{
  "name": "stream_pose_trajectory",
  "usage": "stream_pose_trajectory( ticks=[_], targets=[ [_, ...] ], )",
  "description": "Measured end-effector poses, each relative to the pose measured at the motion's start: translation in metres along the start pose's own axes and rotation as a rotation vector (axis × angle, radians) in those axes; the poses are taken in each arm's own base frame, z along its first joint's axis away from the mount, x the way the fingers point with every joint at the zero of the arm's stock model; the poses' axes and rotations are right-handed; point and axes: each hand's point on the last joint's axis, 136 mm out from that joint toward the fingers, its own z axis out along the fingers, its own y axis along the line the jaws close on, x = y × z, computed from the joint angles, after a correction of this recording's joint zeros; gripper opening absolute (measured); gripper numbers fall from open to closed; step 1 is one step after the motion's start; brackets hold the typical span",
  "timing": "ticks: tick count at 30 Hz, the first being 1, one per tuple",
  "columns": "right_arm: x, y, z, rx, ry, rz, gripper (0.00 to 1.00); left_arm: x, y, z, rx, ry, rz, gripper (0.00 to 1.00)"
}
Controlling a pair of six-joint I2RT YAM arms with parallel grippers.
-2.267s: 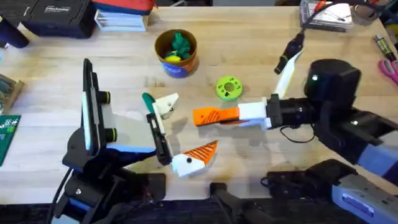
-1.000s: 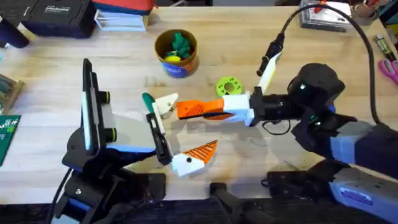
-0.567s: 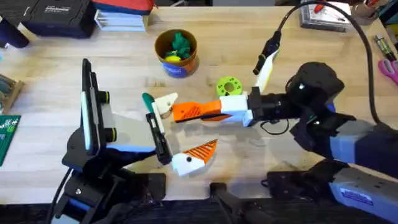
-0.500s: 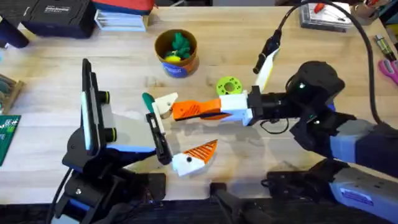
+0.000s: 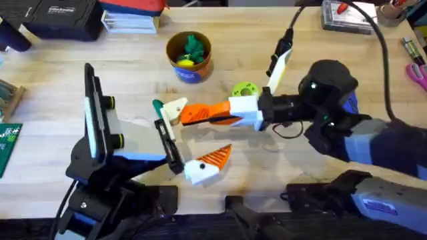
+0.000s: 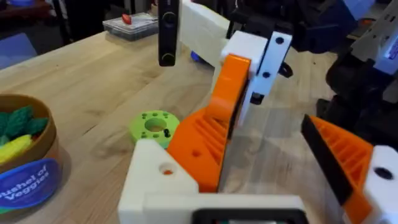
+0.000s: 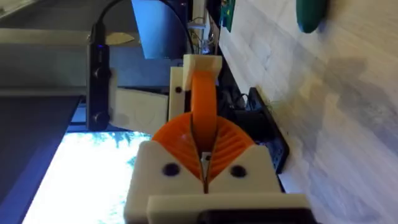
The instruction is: Pick up the gripper from the table and insert it into the empty holder that is missing its gripper. Then pick up a screw, insert it into the mounting hole, and use the screwdriver to tighten it. Finally, clean up the table by picking up the vegetable and placing it into the bucket.
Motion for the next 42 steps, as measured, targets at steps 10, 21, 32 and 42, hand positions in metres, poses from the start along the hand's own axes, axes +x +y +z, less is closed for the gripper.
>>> stream_pose_trajectory(
  ticks=[10, 21, 32, 42],
  targets=[
    [-0.02, -0.009, 0.017, 0.001, 0.044, 0.023, 0.011, 0.0, 0.02, -0.002, -0.11, -0.003, -0.024, 0.986],
    [-0.034, -0.013, 0.026, -0.017, 0.139, 0.046, 0.011, 0.0, 0.031, -0.003, -0.168, -0.007, -0.034, 0.986],
    [-0.031, -0.003, 0.024, -0.063, 0.2, -0.035, 0.011, -0.001, 0.028, -0.003, -0.153, -0.009, -0.018, 0.986],
    [-0.041, -0.009, 0.026, -0.031, 0.149, 0.025, 0.01, -0.001, 0.029, -0.003, -0.161, -0.008, -0.017, 0.986]
  ],
)
